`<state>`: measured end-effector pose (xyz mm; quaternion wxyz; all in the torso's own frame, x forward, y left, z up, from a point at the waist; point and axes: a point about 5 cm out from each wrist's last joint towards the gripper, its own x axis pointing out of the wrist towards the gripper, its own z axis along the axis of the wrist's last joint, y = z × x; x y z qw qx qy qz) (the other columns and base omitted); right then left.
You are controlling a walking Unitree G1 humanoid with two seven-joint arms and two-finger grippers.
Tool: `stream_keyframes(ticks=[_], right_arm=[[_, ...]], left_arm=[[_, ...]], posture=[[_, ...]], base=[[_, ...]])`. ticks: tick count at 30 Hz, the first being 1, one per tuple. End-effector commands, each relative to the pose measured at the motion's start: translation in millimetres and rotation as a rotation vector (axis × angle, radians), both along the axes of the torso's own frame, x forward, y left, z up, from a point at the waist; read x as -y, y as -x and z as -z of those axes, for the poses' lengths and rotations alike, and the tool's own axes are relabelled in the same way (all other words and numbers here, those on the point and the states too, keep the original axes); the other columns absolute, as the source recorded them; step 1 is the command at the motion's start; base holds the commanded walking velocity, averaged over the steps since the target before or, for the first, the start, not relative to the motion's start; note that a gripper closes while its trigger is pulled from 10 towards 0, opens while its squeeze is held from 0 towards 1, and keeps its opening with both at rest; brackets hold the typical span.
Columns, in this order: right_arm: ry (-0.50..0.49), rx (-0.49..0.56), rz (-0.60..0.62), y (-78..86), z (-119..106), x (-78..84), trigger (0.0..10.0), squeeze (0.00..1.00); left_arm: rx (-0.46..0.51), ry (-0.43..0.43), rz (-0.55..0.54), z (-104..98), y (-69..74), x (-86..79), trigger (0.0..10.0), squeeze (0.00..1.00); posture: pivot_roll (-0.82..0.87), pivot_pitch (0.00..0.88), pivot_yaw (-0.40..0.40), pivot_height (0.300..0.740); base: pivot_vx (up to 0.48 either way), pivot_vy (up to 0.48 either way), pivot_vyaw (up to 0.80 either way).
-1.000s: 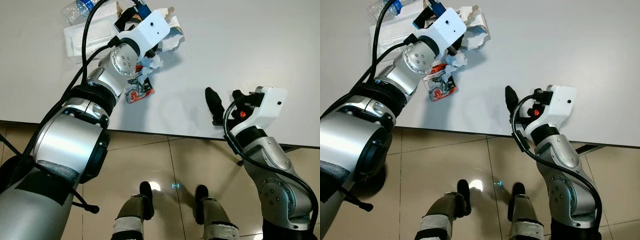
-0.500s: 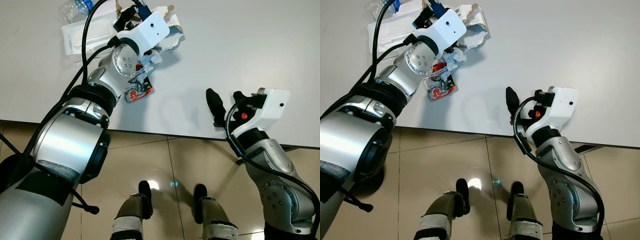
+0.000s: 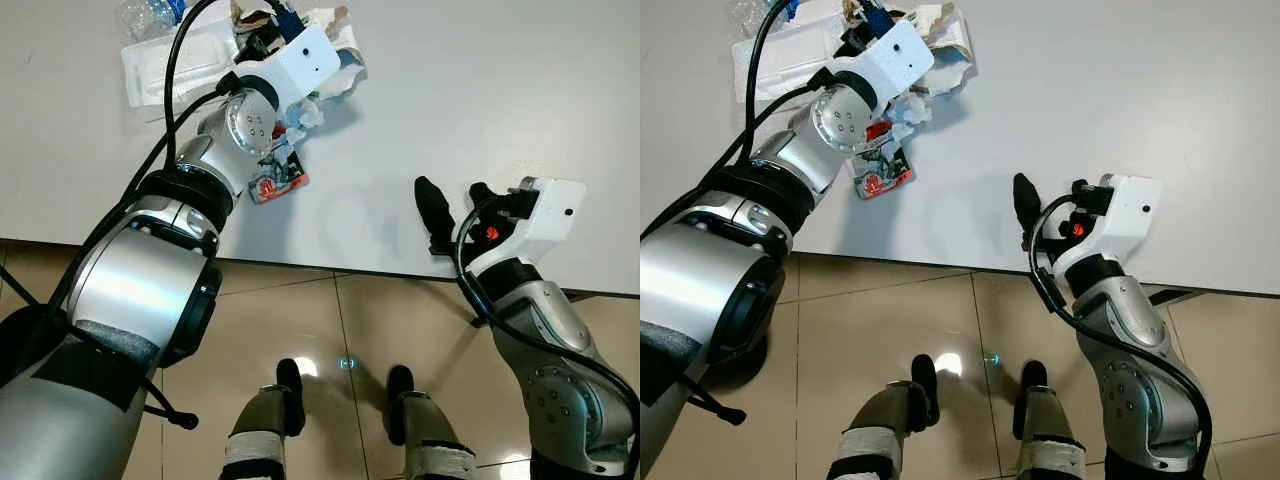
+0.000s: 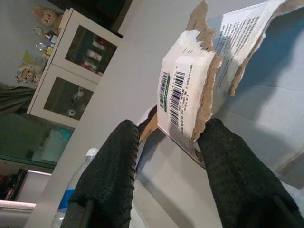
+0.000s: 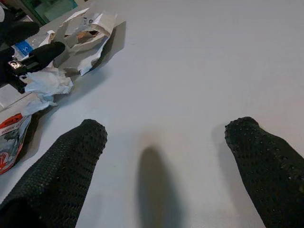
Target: Picking trash to rubbish bin
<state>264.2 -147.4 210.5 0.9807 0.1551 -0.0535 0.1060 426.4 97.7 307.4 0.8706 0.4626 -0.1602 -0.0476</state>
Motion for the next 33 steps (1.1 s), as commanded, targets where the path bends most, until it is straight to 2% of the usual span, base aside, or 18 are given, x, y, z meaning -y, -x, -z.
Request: stream_keyframes(ticks=[1,33], right_arm=[[-0.003,-0.167,0.03,1.7,30.2,4.9,10.0,0.0],[-0.002,-0.176,0.037,2.4,32.3,6.6,10.0,0.0]], left_arm=[[-0.023,-0.013,-0.015,8.2,-0.7,-3.2,0.0,0.0],[-0.023,-0.009,-0.001,7.3,-0.3,0.5,0.0,0.0]], posture=[[-0.16,0.464,0.107,0.74],[-0.16,0.462,0.11,0.74]], base=[[0.0,0.0,0.0],[0.0,0.0,0.0]])
